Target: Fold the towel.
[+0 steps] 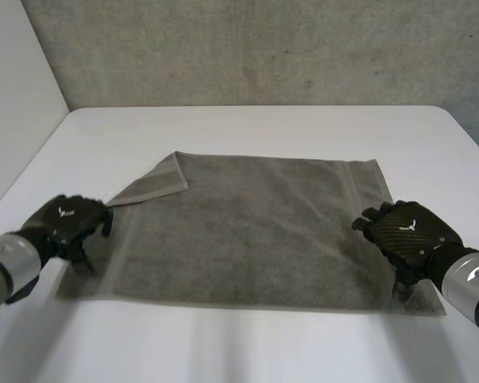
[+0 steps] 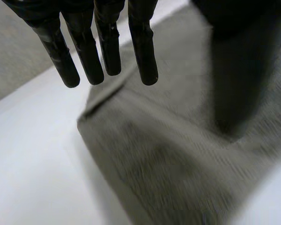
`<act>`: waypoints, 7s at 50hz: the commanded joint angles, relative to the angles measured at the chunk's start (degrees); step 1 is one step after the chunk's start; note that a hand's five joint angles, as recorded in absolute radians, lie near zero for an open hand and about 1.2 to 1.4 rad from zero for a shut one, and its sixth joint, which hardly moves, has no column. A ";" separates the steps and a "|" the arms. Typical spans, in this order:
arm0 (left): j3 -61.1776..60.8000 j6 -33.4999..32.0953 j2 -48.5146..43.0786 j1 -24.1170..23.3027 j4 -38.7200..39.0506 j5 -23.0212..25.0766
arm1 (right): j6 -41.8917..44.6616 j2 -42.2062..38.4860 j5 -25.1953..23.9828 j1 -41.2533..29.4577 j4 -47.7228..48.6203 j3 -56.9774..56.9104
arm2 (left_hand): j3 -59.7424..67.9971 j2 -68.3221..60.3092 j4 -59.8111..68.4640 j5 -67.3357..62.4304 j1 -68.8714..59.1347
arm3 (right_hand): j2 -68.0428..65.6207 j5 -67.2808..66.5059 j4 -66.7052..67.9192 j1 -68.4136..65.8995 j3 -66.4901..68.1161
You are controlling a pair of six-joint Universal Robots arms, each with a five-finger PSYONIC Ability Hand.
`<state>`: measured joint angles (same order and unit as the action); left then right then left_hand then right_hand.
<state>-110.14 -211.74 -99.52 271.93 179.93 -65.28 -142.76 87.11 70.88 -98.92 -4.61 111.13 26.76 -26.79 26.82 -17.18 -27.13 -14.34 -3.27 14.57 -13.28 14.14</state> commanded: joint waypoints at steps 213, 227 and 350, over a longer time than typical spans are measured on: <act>3.09 23.74 -12.10 -0.35 6.67 -0.90 | 7.76 -12.40 -8.48 13.22 19.28 8.76 | 48.05 -48.01 47.99 -47.63 -47.68 | -13.74 -14.81 13.52 -14.80 13.95; 2.47 23.74 -11.93 -0.35 6.75 -0.81 | 7.94 -12.14 -8.39 13.84 16.38 7.88 | 48.05 -48.01 47.99 -47.63 -47.68 | -9.03 -10.10 8.81 -10.09 9.24; 23.28 39.72 16.99 0.53 -5.01 -0.55 | -2.52 2.30 -6.02 11.20 -30.63 -50.54 | 53.24 -53.21 53.18 -52.82 -52.87 | -65.66 -66.73 65.43 -66.72 65.86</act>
<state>-94.97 -176.09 -84.35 272.57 177.16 -65.79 -144.57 94.76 64.88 -87.26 -28.30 75.16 76.54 -75.74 77.85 -64.37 -70.35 -74.95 -65.67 76.59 -74.31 76.46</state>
